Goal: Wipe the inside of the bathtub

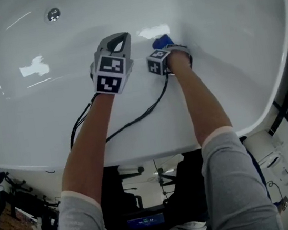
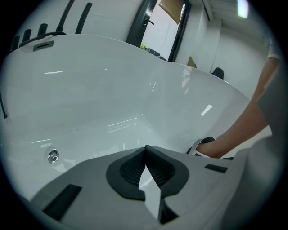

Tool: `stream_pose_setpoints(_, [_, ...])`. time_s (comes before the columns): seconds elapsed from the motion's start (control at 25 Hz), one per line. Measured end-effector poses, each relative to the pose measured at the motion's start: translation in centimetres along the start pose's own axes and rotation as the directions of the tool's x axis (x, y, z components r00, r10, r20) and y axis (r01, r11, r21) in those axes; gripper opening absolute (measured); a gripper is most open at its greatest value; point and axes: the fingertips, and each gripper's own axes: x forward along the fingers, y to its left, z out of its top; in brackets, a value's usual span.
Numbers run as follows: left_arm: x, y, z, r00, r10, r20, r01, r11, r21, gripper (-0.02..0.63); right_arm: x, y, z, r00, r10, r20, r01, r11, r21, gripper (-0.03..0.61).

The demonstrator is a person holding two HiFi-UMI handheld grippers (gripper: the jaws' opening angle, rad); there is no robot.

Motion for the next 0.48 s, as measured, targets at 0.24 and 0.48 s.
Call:
stream_pose_setpoints(0.24, [-0.4, -2.2, 1.4, 1.0, -0.021, 0.011, 0.021, 1.0, -0.022, 0.001, -3.6, 0.7, -1.6, 0.999, 0.043, 0.009, -0.042, 0.993, -0.115, 0.103])
stream_pose_setpoints(0.48, [-0.4, -3.2, 4.8, 0.998, -0.021, 0.057, 0.023, 0.999, -0.036, 0.002, -7.9, -13.0, -7.4, 0.936, -0.351, -0.02, 0.346, 0.93, -0.122, 0.104])
